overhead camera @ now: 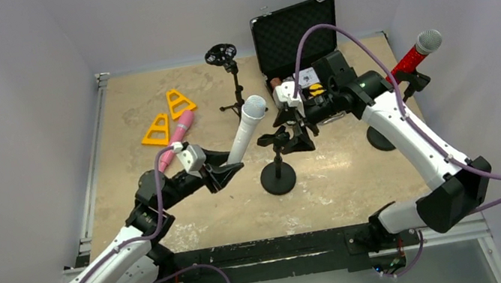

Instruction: Attach the microphones to the stand

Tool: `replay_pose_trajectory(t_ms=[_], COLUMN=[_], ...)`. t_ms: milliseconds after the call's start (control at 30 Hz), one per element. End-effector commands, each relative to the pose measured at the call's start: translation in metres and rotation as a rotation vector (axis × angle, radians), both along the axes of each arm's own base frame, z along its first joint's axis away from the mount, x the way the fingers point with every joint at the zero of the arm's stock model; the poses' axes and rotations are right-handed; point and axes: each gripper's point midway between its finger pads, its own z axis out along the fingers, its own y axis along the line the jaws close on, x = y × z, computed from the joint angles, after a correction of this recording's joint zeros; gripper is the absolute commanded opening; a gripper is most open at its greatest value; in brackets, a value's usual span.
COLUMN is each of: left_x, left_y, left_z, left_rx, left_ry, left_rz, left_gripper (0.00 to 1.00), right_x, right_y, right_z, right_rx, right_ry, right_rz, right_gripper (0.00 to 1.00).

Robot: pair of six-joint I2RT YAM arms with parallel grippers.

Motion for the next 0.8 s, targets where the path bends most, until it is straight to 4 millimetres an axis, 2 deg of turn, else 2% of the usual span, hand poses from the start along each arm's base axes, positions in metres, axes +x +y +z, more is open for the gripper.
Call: replay_pose_trajectory(t_ms=[0, 100, 167, 300, 367, 433, 767], left_x=[-0.001, 0.000, 0.002, 0.006, 0.009, 0.010, 0.010], left_y=[-0.003, -0.006, -0.008, -0.016, -0.020, -0.025, -0.044], left_z=[0.023, 0.021, 0.021, 0.019, 0.016, 0.011, -0.009], left_rx=[-0.047, -0.045, -0.046, -0.042, -0.040, -0.040, -0.077], left_ry=[-0.123, -0.129, -0.134, -0.141, -0.131, -0.116, -0.043], left_rz=[-0.019, -0.029, -0.035, -0.060, -0.074, -0.093, -0.175], left_gripper=[0.00, 0.00, 0.00, 0.00, 0.00, 0.00, 0.00], right_x=[-0.006, -0.008, -0.010, -0.017, -0.020, -0.023, -0.031], right_y=[0.000, -0.001, 0.000, 0.002, 0.003, 0.004, 0.010], right_z=[-0.009, -0.012, -0.011, -0.008, -0.007, -0.008, -0.015], right_rx=[-0.012, -0.011, -0.005, 0.018, 0.033, 0.053, 0.121], right_ry=[-0.036, -0.035, -0.031, -0.002, 0.012, 0.031, 0.134], right_rz=[0.034, 0.046, 0.057, 0.091, 0.097, 0.099, 0.103], right_gripper=[0.77, 0.69, 0.57, 0.15, 0.03, 0.00, 0.00])
